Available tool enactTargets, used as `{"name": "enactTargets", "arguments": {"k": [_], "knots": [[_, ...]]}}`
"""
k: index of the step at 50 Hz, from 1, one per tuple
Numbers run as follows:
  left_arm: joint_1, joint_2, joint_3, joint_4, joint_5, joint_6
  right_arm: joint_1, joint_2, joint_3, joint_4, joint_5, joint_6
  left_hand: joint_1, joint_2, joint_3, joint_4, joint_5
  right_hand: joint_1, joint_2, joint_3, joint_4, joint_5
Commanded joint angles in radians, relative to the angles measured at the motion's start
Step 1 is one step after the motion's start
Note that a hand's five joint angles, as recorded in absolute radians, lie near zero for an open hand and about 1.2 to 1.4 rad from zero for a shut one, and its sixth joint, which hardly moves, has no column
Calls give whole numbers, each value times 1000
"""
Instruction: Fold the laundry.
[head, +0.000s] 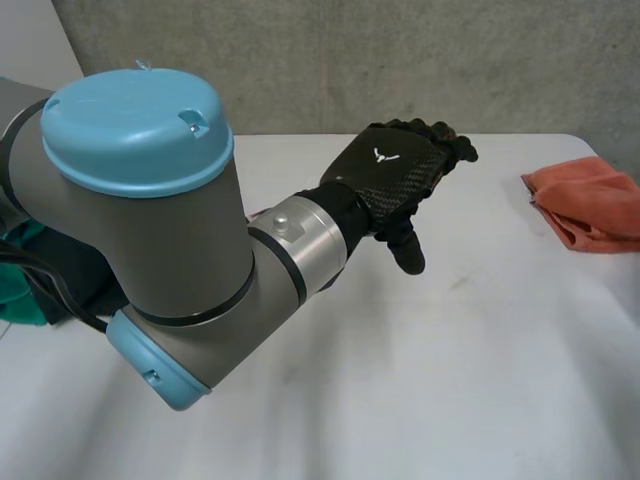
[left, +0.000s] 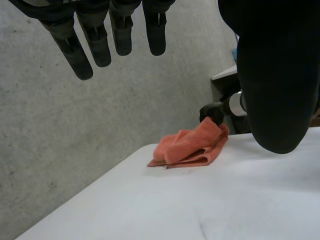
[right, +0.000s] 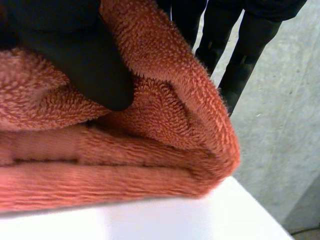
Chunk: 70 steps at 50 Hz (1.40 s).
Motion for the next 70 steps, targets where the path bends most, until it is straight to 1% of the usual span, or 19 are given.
{"name": "enactTargets", "arguments": {"k": [1, 13, 14, 15, 16, 17, 25, 29, 34, 37, 45, 49, 53, 57, 62, 66, 67, 68, 70], "knots": [[1, 0, -14, -1, -1, -1, 22, -83, 128, -3, 23, 144, -46, -2, -6, -2, 0, 373, 243, 241, 201, 273], [-2, 3, -14, 1, 1, -6, 46, -144, 218, -52, 71, 161, -52, -8, -12, -8, -6, 373, 243, 241, 201, 273], [-3, 3, -14, 1, 1, -6, 45, -149, 218, -52, 71, 152, -55, -11, -15, -11, -9, 222, 93, 91, 51, 123], [-5, 3, -14, 1, 1, -6, 42, -167, 231, -50, 71, 120, -55, -11, -15, -11, -9, -480, -609, -611, -651, -579], [-8, 3, -14, 1, 1, -6, 42, -179, 238, -50, 74, 98, -58, -14, -18, -14, -12, -792, -921, -924, -963, -892], [-11, 3, -14, 1, 1, -6, 40, -192, 249, -50, 77, 74, -58, -14, -18, -14, -12, -849, -979, -981, -1021, -949], [-25, 31, -14, 2, 1, -8, 22, -383, 384, -87, 166, -320, -58, -14, -18, -14, -12, -849, -979, -981, -1021, -949], [-25, 75, -14, 24, 1, -27, -14, -538, 473, -223, 247, -535, -58, -14, -18, -14, -12, -849, -979, -981, -1021, -949], [12, 121, -14, 58, -4, -37, 14, -685, 667, -436, 151, -589, -61, -17, -21, -17, -15, -849, -979, -981, -1021, -949], [61, 144, -16, 70, -6, -23, 83, -779, 816, -551, -16, -585, -66, -23, -27, -22, -21, -849, -979, -981, -1021, -949], [424, 141, -22, 85, -13, 14, 227, -988, 1155, -574, -445, -609, -72, -29, -33, -28, -27, -849, -979, -981, -1021, -949], [642, 7, -7, 91, 0, 170, 314, -989, 1215, -438, -465, -680, -72, -29, -33, -28, -27, -849, -979, -981, -1021, -949], [754, -160, 73, 101, 10, 375, 350, -974, 1246, -302, -458, -797, -75, -32, -36, -31, -30, -849, -979, -981, -1021, -949], [798, -330, 183, 107, 57, 553, 355, -963, 1284, -245, -432, -902, -78, -35, -39, -34, -33, -849, -979, -981, -1021, -949], [844, -475, 349, 124, 112, 586, 356, -960, 1314, -245, -374, -927, -69, -26, -30, -26, -24, -849, -979, -981, -1021, -949], [853, -558, 453, 128, 131, 549, 350, -959, 1343, -247, -356, -927, 340, 384, 380, 384, 386, -849, -979, -981, -1021, -949], [851, -569, 470, 130, 132, 540, 347, -960, 1353, -247, -356, -927, 577, 621, 617, 621, 623, -849, -979, -981, -1021, -949], [844, -575, 490, 131, 132, 516, 347, -960, 1360, -247, -356, -925, 1123, 1166, 1162, 1166, 1168, -849, -979, -981, -1021, -949], [833, -570, 492, 136, 129, 493, 348, -959, 1370, -248, -356, -927, 1128, 1172, 1168, 1172, 1174, -849, -979, -981, -1021, -949]]}}
